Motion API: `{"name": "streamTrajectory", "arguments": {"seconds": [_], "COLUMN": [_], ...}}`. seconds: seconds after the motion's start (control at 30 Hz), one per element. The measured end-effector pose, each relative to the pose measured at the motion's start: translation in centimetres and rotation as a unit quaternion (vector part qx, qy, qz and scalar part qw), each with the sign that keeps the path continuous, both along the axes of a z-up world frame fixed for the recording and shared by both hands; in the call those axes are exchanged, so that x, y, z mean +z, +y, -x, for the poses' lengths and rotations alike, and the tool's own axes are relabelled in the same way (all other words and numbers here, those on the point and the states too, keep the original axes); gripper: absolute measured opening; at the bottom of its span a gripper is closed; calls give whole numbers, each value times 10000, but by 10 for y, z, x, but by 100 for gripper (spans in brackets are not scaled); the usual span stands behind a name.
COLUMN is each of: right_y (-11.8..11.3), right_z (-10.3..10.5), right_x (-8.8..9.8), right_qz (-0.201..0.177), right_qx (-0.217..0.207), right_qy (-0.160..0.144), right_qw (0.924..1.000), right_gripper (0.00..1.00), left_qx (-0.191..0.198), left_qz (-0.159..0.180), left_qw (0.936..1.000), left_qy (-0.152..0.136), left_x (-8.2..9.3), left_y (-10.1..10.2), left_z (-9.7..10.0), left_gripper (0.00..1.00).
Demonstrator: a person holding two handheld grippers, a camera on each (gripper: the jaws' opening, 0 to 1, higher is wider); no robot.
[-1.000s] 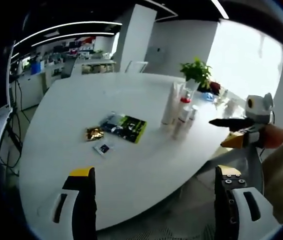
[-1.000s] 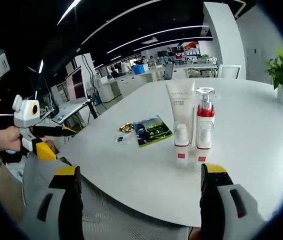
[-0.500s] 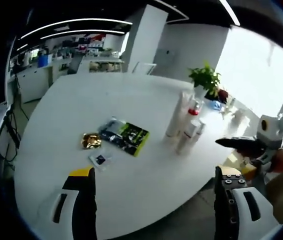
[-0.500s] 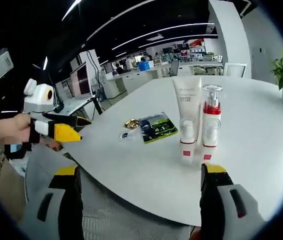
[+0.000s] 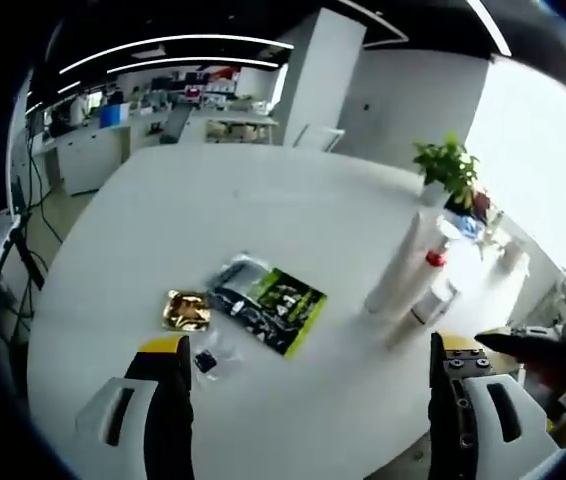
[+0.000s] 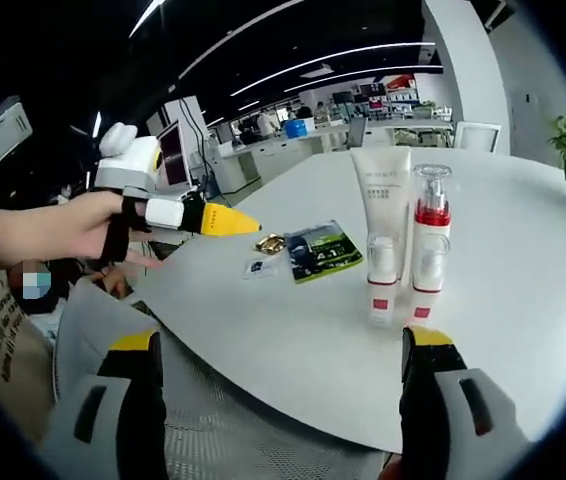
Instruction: Arrange the skincare products in the storage area until every visible bottle or jar stands upright without overlapping.
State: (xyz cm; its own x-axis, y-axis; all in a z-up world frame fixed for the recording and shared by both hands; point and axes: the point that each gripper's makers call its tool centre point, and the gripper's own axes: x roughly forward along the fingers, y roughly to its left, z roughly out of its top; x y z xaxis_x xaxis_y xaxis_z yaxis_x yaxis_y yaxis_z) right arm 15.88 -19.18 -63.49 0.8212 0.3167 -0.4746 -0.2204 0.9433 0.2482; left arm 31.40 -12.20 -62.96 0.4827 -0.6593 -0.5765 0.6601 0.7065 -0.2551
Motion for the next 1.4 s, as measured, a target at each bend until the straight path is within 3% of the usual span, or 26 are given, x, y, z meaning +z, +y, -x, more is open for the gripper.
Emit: {"name": "streamTrajectory", "arguments": {"seconds": [0.4, 0.63, 0.73, 0.9, 1.03, 1.4], "right_y": [3, 3, 3, 0, 5, 2], "right_z": [1, 1, 1, 1, 3, 4], "right_x": [-3, -5, -6, -8, -11, -14], "right_qz": [30, 56, 76, 57, 142, 157], "right_qx": [83, 67, 57, -11, 164, 79], "right_qy": [91, 178, 215, 285, 367, 479], "right_qw": [9999, 9998, 9997, 9996, 9991, 9987], "right_gripper": [100, 100, 100, 100, 100, 100], "left_qx": [279, 456, 664, 1062, 1320, 1975], "left_qz": [-331, -715, -694, -704, -1013, -1064], "left_qw": [9988, 9956, 9938, 9889, 9830, 9694], "left_qy": [212, 395, 566, 761, 780, 996], "left_x": [-23, -54, -62, -74, -85, -108], "left_y": [-23, -37, -42, -50, -50, -56], "left_z": [-26, -51, -60, -72, -79, -96], "left_gripper": [95, 97, 97, 97, 97, 97]}}
